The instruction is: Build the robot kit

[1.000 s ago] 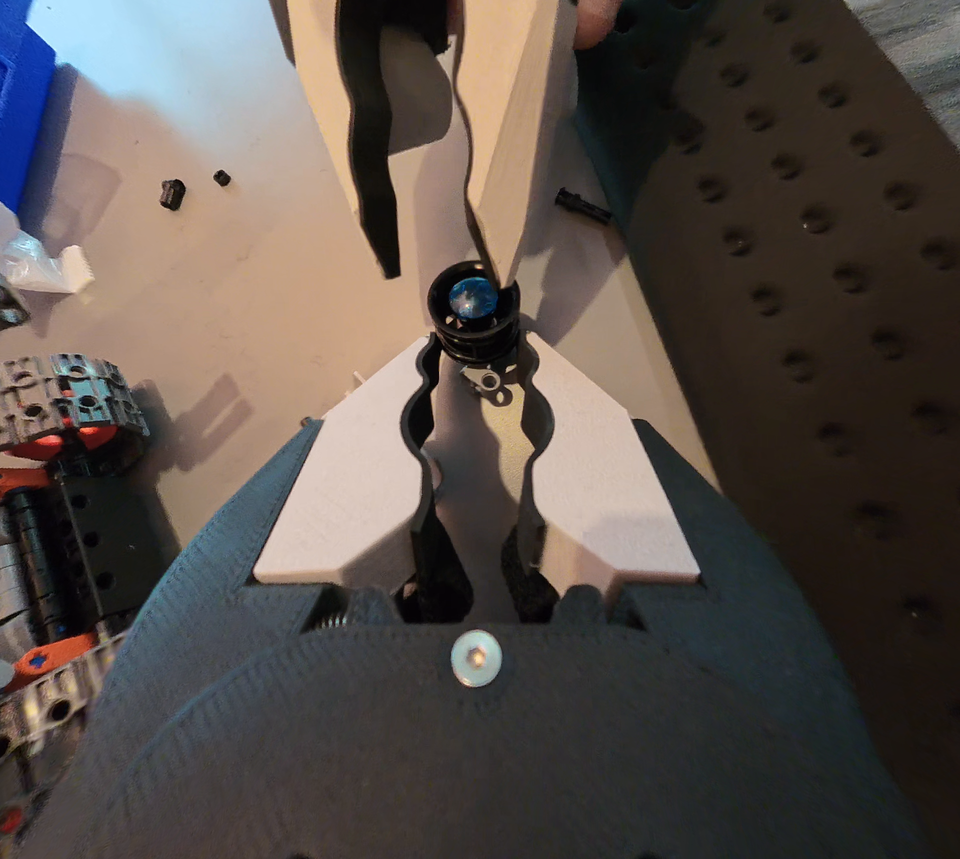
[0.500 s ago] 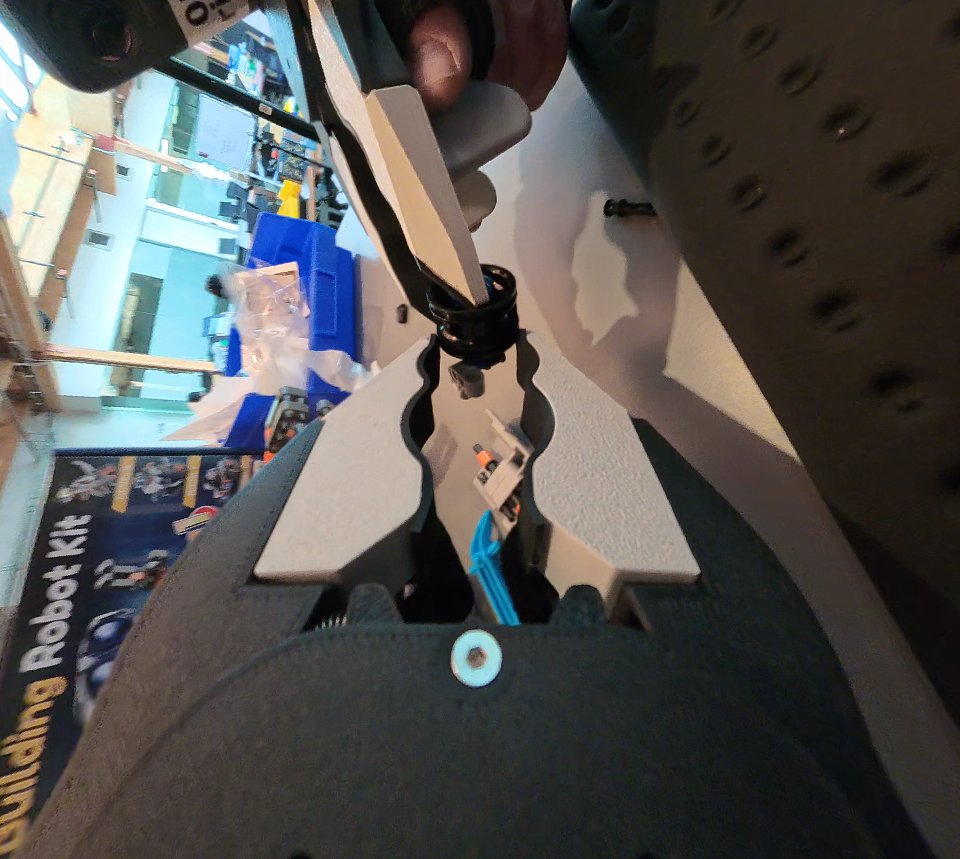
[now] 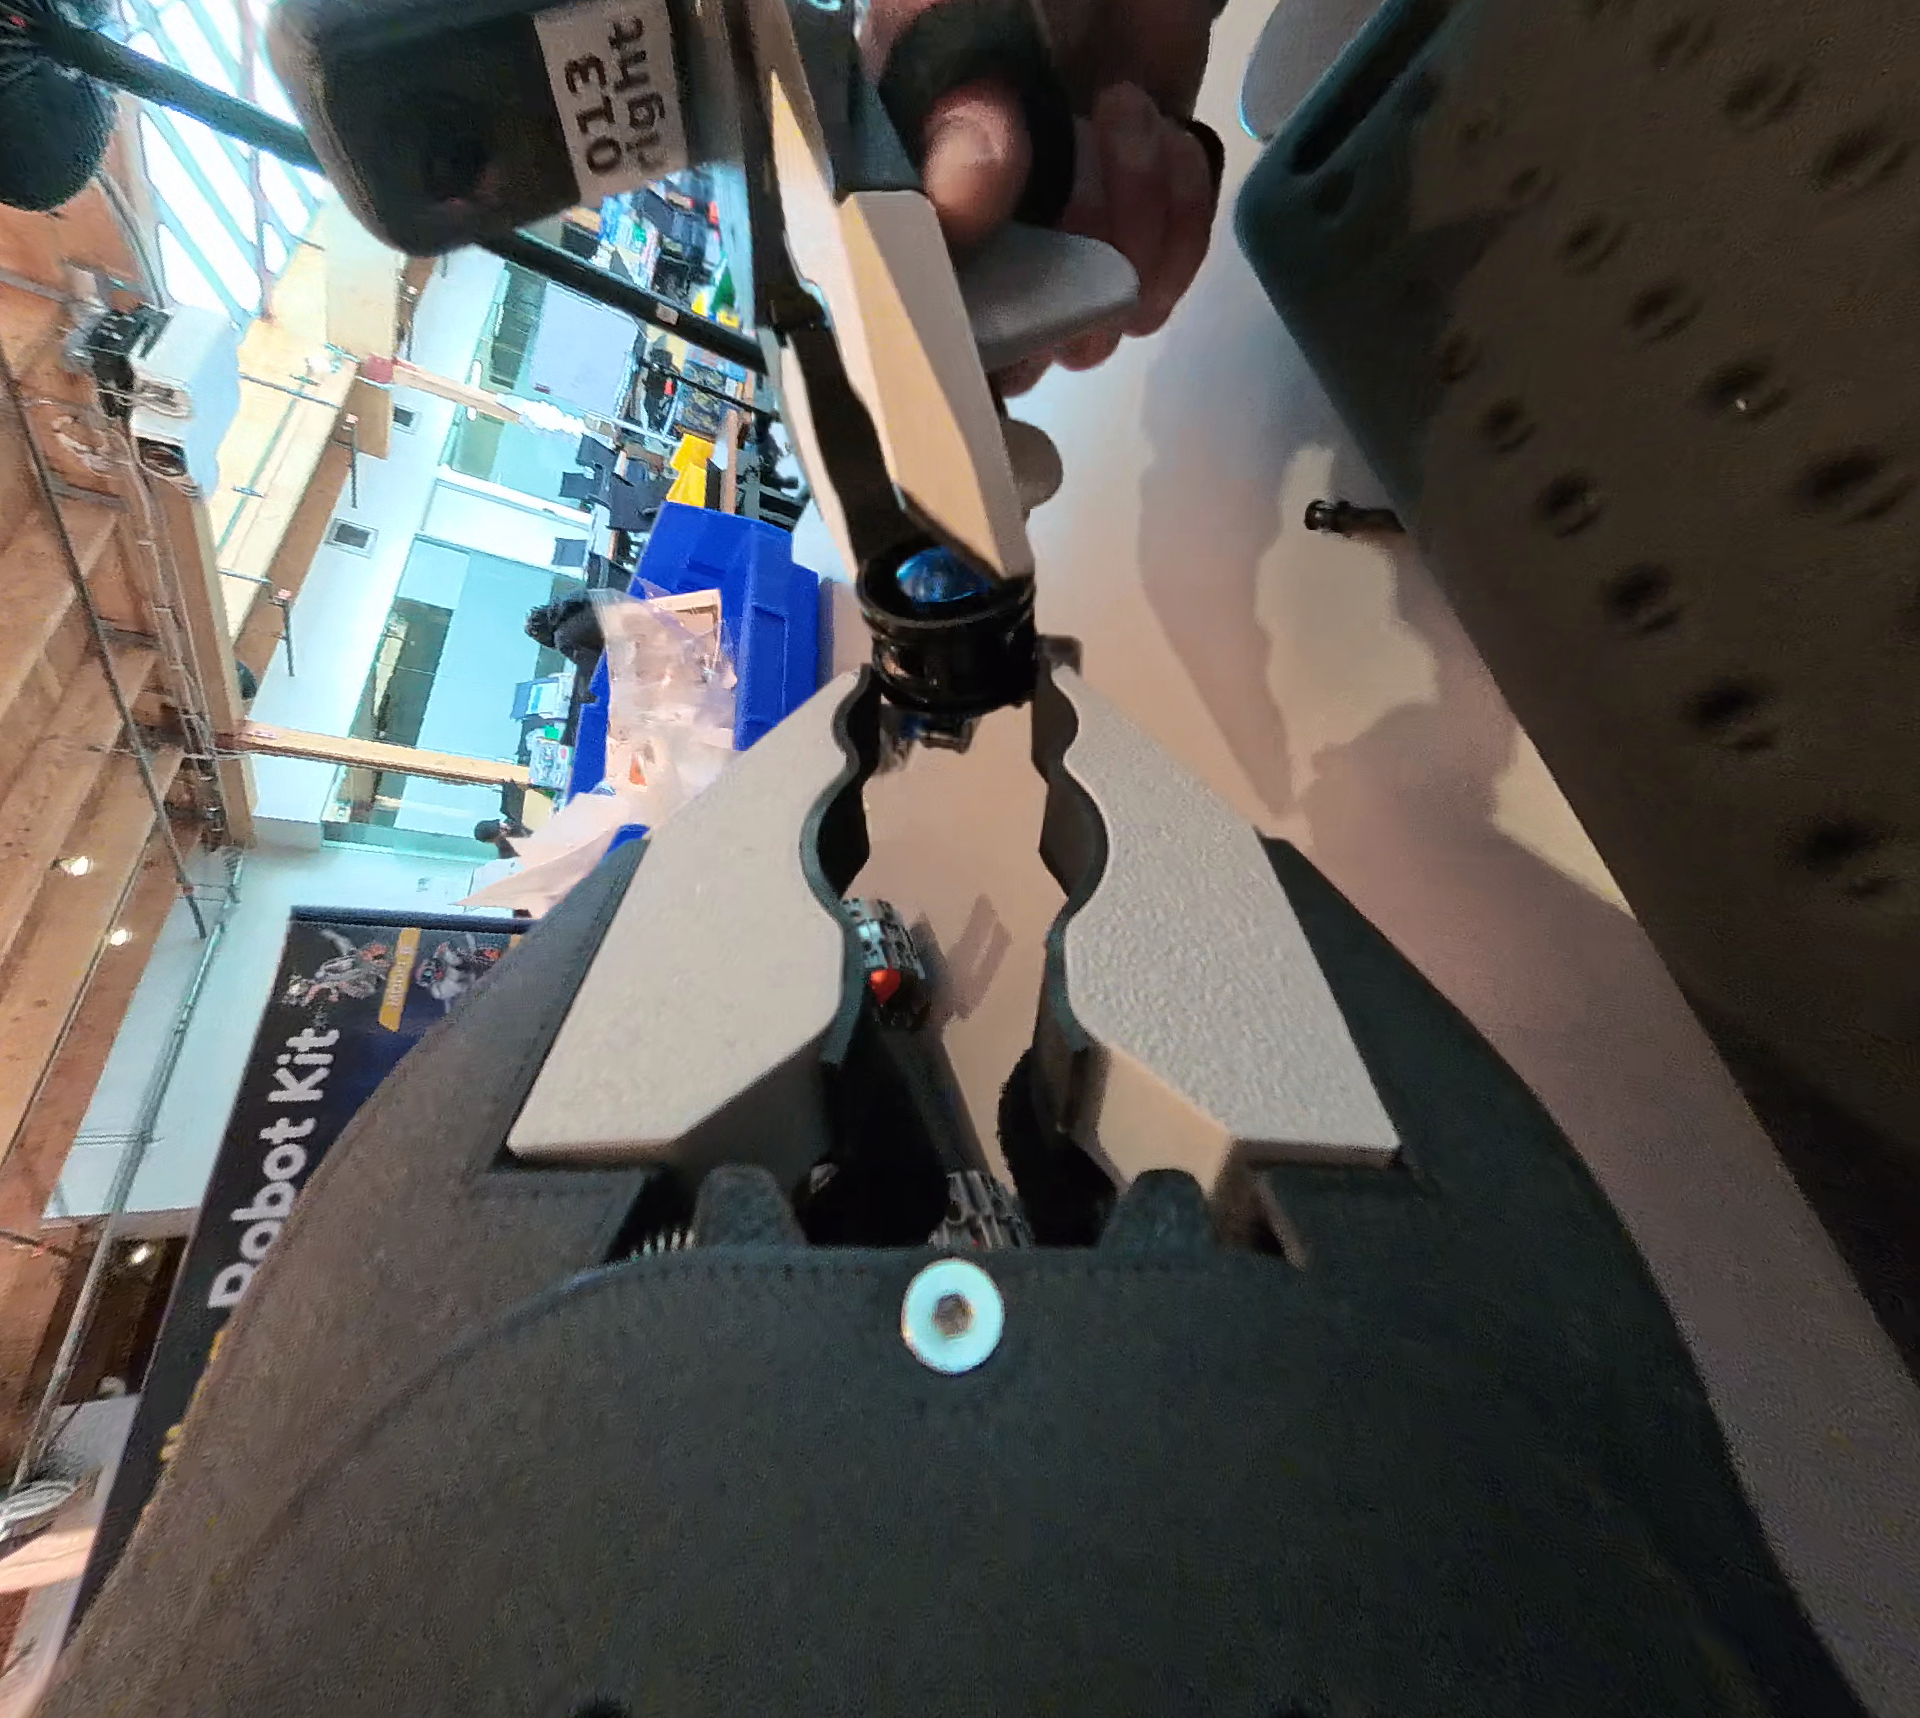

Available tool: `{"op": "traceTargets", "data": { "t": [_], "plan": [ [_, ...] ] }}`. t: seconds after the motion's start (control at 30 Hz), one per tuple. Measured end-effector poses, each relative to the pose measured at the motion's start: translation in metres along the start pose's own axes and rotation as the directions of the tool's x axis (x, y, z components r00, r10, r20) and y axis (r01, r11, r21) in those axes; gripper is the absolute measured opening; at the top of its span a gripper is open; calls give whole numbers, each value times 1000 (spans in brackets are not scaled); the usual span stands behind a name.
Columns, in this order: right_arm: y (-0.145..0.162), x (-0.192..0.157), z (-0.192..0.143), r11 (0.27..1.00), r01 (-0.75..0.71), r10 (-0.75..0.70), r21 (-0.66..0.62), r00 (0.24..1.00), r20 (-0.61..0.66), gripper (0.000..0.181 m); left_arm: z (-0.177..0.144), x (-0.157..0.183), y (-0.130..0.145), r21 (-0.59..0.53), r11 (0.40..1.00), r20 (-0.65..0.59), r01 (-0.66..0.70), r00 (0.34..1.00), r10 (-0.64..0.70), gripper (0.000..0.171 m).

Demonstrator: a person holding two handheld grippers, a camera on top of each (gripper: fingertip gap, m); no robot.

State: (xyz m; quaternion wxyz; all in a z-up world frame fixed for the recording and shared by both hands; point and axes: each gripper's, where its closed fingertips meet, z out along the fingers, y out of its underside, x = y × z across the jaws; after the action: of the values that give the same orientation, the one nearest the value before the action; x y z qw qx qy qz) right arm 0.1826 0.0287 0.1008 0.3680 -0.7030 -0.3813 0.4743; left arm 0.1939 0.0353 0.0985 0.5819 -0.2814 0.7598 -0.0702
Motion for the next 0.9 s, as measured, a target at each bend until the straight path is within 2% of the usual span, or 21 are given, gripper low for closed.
{"op": "traceTargets", "data": {
  "t": [0.07,0.13,0.43,0.67,0.8,0.9],
  "plan": [
    [-1,-4,0,1000,4,-4,-5,999,32,48,-4,-2,-8,42,999,3,14,1000,-14,27],
    [-5,-13,-1,1000,24,-24,10,996,90,36,-6,-5,-12,51,999,23,-1,1000,0,27],
    [-15,-22,-4,999,-35,29,36,987,159,33,-11,-12,-19,40,996,61,-78,995,75,26],
    [-11,-22,-3,999,-47,50,-20,988,146,29,-10,-8,-19,4,995,58,-103,993,103,25],
    [1,-14,3,994,-21,30,-105,996,87,29,-6,2,-9,-29,990,41,-138,989,139,25],
    [-8,-10,8,999,-4,6,-40,999,41,30,-11,-7,-2,-29,993,78,-113,990,115,26]
  ]
}}
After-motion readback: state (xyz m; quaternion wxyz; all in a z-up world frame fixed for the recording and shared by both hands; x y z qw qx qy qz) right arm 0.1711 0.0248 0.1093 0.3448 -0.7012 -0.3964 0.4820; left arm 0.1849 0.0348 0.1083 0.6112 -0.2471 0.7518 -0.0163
